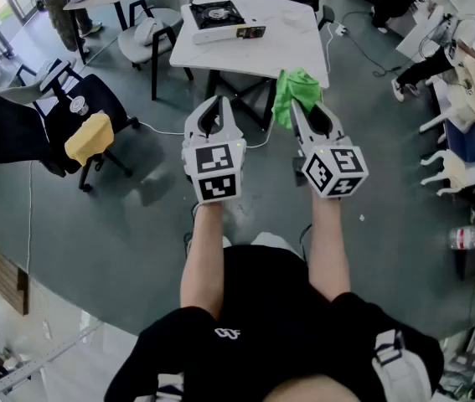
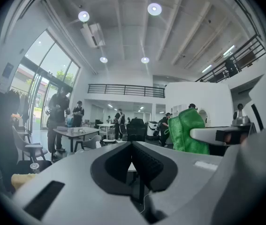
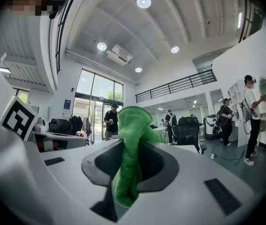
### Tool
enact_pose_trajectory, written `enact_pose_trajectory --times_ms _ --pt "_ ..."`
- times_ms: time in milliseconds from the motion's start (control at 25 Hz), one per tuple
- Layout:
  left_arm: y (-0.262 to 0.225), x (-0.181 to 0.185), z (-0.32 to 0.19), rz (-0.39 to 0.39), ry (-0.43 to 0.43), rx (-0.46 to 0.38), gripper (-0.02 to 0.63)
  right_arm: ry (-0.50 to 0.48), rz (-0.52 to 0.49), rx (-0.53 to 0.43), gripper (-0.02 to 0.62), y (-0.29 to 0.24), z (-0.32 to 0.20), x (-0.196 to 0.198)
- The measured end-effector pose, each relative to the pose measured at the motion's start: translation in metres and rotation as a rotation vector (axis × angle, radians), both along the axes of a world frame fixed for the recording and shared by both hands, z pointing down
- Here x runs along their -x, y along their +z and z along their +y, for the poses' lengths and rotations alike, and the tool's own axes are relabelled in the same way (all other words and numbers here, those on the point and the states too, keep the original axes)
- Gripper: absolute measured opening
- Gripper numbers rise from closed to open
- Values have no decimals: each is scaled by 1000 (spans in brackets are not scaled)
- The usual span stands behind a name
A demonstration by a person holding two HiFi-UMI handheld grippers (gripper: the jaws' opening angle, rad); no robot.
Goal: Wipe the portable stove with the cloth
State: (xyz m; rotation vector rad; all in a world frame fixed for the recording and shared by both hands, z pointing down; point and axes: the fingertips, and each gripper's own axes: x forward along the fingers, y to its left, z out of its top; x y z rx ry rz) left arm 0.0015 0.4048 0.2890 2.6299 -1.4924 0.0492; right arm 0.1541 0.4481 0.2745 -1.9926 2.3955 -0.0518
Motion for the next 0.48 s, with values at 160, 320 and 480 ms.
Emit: enact_pose_trajectory --times_ms 160,320,480 --pt "0 -4 2 13 13 -7 -5 -12 22 0 72 -1 -2 5" --pt "1 3 -2 26 8 -5 -5 6 14 4 74 0 -5 7" --pt "5 13 -12 46 -10 14 -5 -2 13 5 74 -1 -9 11"
